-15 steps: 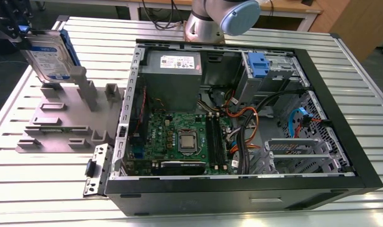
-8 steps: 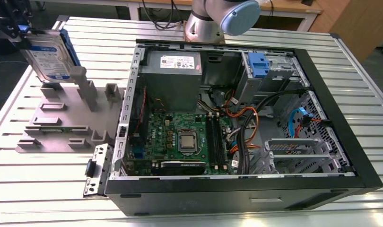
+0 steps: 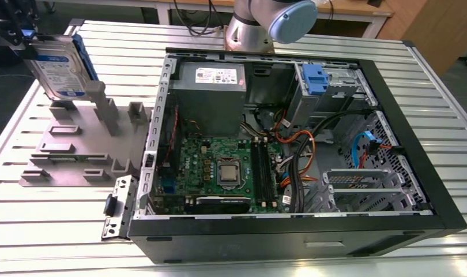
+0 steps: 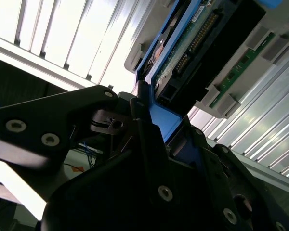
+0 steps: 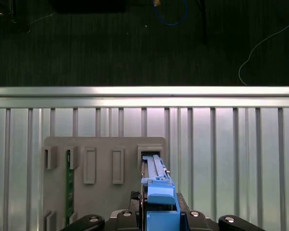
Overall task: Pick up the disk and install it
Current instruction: 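Pick up the disk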
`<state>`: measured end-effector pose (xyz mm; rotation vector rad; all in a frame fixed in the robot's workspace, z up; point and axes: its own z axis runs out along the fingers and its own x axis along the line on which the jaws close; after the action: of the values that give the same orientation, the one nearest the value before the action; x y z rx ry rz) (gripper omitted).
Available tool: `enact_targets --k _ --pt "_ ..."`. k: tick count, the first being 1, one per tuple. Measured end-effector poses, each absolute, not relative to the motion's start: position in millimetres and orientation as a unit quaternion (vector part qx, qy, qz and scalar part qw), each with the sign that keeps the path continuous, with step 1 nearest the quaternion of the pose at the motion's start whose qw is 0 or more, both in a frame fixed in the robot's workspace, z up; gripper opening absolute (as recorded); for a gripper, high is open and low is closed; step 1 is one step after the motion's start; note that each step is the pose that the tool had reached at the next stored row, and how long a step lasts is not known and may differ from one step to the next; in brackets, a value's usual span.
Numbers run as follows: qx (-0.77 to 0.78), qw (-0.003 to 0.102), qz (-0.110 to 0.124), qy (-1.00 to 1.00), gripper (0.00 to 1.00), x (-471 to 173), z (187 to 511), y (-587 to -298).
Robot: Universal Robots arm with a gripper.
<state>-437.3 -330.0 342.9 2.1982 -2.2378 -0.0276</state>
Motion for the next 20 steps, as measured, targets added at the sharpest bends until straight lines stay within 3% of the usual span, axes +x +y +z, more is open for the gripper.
enact_targets --k 20 --pt "0.701 -0.002 -0.013 -0.713 0.36 -437.3 347.6 -330.0"
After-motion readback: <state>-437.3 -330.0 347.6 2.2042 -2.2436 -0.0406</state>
